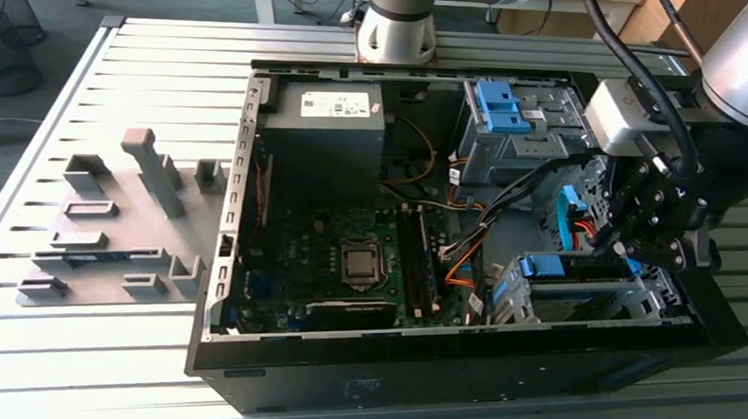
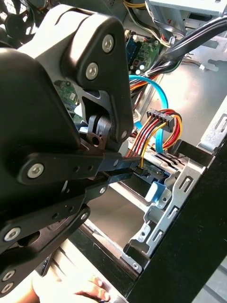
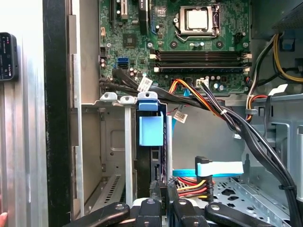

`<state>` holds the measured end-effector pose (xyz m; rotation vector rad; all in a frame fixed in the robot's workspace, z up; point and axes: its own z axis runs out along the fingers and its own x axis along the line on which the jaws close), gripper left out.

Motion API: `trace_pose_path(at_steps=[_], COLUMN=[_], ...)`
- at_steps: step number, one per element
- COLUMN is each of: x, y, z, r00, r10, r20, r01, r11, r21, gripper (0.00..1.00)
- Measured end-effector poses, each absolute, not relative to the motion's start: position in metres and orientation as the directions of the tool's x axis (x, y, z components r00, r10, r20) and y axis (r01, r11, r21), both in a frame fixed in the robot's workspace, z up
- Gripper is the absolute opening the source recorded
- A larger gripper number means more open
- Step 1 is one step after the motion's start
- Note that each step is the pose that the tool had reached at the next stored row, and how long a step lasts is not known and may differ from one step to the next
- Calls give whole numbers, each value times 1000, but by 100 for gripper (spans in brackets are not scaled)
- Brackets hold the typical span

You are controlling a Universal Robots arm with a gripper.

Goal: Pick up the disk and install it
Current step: 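Insert the first disk wire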

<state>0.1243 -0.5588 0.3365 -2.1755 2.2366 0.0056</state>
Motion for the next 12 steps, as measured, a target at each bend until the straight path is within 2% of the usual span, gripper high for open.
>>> trace_pose_path(at_steps=[12], x=[124], y=[-560], z=[335], r00=[-29], r10=[-999], r20=[-18], r01=[-1000], r11=[29], r21=[-12], gripper=[16])
